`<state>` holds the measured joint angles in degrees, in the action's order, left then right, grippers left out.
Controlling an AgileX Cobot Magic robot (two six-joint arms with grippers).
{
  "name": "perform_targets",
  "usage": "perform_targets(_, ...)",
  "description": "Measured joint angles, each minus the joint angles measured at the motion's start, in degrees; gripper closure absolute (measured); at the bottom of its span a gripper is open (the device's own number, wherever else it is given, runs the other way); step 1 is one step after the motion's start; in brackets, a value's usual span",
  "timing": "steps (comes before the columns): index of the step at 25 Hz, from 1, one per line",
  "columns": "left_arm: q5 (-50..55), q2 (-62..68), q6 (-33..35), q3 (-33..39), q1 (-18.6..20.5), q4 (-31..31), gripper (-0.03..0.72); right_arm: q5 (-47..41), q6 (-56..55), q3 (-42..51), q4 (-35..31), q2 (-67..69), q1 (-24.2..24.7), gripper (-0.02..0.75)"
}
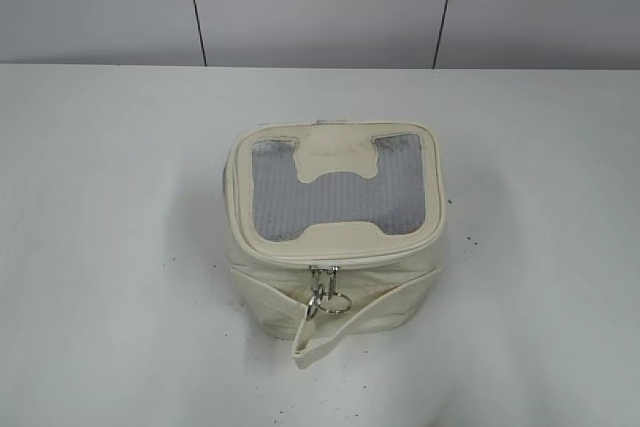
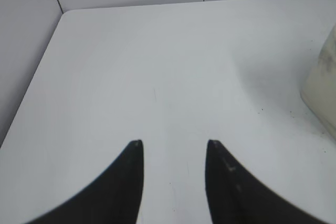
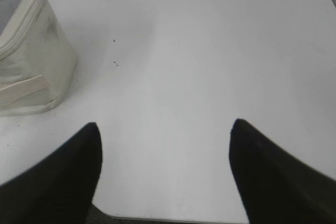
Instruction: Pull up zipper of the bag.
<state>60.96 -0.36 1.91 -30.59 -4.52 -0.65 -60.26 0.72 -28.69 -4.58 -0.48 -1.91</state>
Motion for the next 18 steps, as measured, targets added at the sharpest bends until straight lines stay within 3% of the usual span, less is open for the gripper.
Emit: perform_targets(18,0.0,0.0,0.0,0.0,0.0,0.0,0.384,0.0,0.0,0.0,0.0,0.0,0.0,0.175)
